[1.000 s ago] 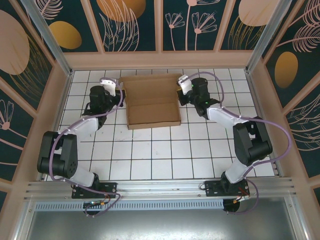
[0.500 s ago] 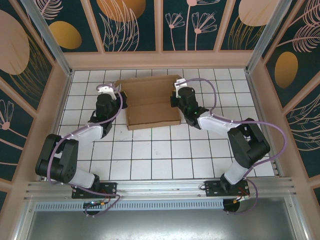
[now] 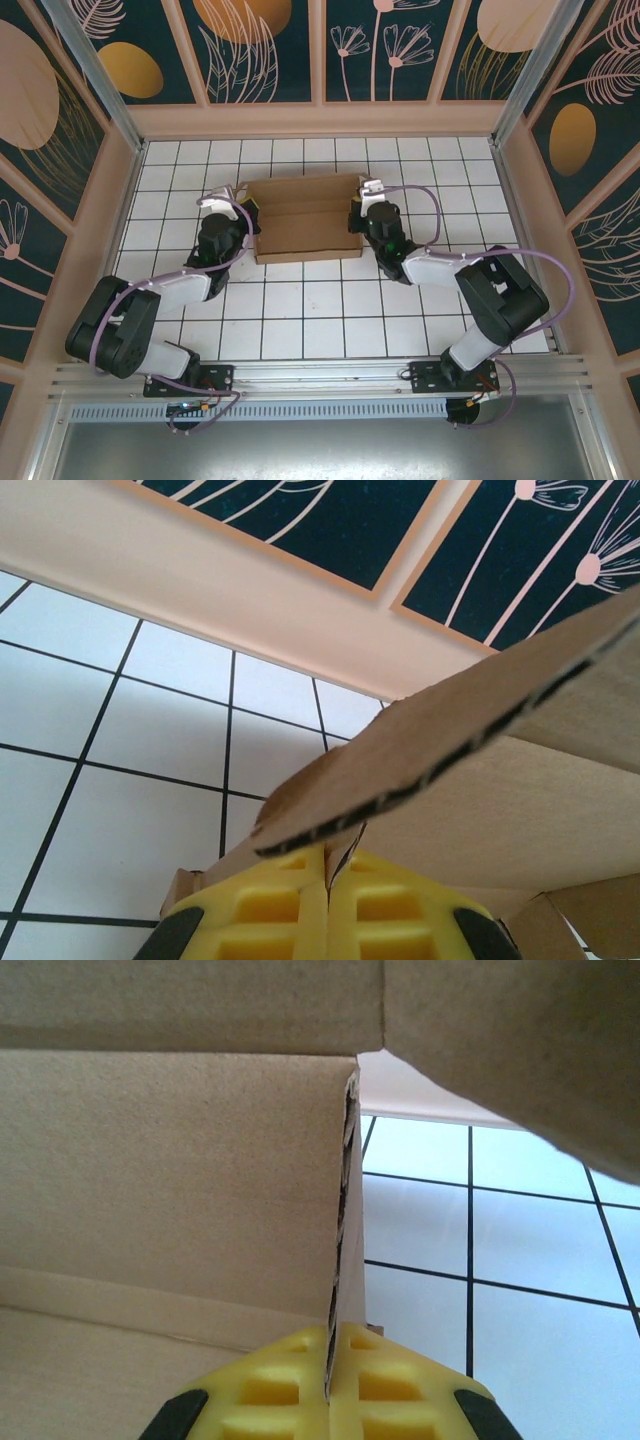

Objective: Fold the paper box

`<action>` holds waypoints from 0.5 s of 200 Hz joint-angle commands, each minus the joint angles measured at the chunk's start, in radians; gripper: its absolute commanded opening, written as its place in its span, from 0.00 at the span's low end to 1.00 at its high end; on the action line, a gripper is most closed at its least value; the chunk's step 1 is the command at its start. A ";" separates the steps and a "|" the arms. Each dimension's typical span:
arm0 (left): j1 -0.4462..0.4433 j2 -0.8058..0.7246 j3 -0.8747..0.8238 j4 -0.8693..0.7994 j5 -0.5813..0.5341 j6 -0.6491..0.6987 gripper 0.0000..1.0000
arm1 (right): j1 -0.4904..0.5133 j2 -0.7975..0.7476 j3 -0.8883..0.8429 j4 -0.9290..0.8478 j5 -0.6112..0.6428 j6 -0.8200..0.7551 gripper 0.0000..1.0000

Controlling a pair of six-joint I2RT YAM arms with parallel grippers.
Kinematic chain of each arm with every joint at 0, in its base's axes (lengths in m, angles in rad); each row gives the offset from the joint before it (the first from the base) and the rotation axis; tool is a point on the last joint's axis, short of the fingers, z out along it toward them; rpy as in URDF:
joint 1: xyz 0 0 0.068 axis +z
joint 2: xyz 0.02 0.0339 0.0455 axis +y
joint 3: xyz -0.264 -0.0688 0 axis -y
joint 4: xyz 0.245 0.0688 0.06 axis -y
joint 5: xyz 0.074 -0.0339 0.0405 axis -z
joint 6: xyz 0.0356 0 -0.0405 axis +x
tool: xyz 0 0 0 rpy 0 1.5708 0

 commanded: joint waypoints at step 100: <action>-0.048 -0.006 -0.204 -0.026 0.021 -0.135 0.00 | 0.127 -0.030 -0.236 0.186 0.082 0.064 0.00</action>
